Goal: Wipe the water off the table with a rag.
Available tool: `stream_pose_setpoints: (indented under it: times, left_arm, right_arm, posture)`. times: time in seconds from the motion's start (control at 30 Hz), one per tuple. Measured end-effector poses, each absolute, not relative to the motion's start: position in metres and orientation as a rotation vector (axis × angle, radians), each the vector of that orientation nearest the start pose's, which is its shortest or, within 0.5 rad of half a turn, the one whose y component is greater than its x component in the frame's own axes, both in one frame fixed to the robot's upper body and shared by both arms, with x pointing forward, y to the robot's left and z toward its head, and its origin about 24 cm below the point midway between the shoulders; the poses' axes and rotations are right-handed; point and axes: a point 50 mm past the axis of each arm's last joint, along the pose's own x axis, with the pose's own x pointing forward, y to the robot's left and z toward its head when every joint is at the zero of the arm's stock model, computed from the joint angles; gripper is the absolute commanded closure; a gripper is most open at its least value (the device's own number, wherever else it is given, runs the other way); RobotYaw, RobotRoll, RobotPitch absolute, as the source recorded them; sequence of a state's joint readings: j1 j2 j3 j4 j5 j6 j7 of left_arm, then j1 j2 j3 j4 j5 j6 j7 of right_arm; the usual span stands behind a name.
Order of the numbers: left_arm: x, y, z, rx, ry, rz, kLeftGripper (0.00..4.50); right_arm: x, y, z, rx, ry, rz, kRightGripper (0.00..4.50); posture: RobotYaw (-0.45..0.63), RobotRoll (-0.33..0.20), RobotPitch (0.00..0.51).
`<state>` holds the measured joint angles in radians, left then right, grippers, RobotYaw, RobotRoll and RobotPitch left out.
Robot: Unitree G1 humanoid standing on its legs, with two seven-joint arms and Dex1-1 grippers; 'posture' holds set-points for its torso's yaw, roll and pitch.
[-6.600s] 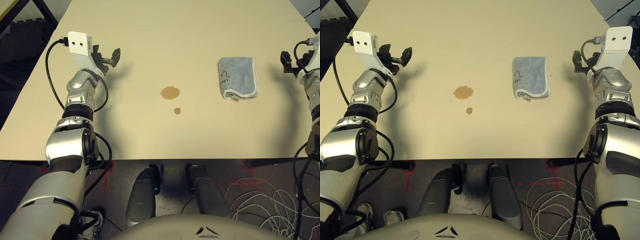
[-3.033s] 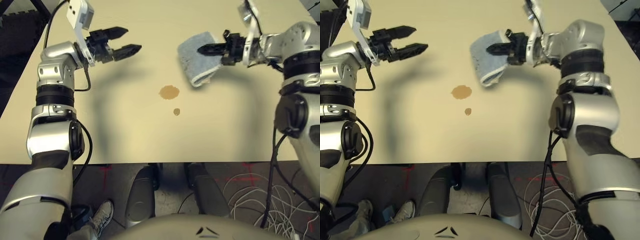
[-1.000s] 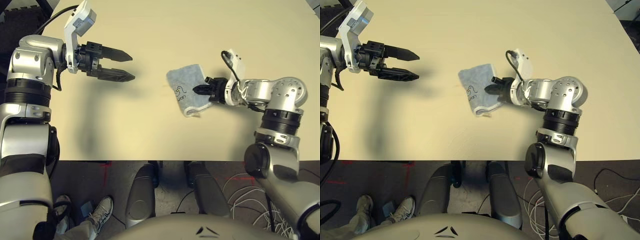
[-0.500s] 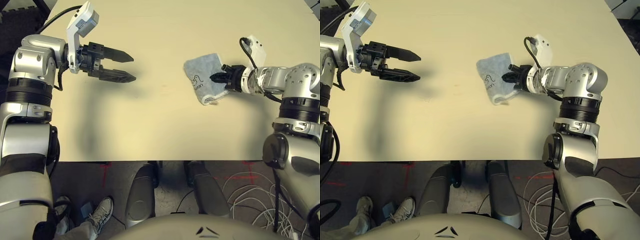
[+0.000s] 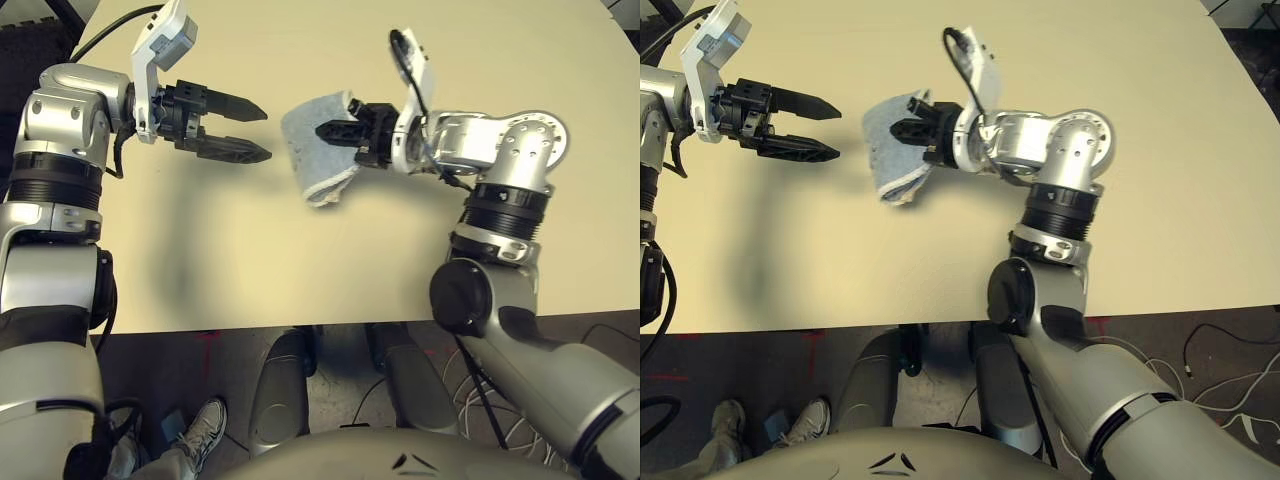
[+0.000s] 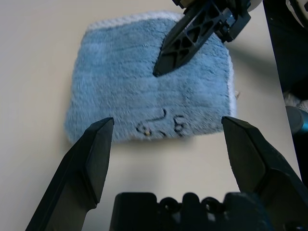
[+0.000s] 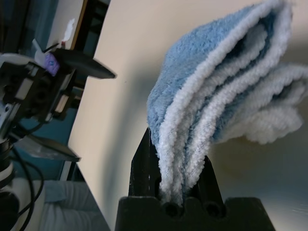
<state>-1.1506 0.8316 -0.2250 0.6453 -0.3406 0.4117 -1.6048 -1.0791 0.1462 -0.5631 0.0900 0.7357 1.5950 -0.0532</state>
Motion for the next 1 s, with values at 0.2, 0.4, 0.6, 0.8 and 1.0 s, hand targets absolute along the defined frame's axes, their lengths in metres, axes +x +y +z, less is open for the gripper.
stream_pose_setpoints:
  times: [0.2,0.4,0.6,0.8,1.0]
  left_arm:
    - [0.342,0.224,0.272,0.382,0.251,-1.341,0.00]
    - [0.342,0.225,0.271,0.380,0.254,-1.340,0.00]
    - [0.344,0.228,0.268,0.365,0.260,-1.331,0.00]
    - [0.344,0.227,0.267,0.363,0.259,-1.333,0.00]
    - [0.346,0.225,0.265,0.363,0.256,-1.341,0.00]
  right_arm:
    - [0.326,-0.064,0.194,0.608,0.677,0.755,4.49]
    - [0.325,-0.064,0.180,0.592,0.723,0.728,4.49]
    - [0.323,-0.060,0.181,0.565,0.724,0.749,4.49]
    - [0.321,-0.069,0.167,0.552,0.738,0.712,4.49]
    - [0.332,-0.118,0.171,0.499,0.689,0.581,4.49]
  posture:
    - [-0.11,0.000,0.298]
    - [-0.11,0.000,0.299]
    - [-0.12,0.000,0.297]
    - [-0.13,0.000,0.296]
    - [-0.14,0.000,0.298]
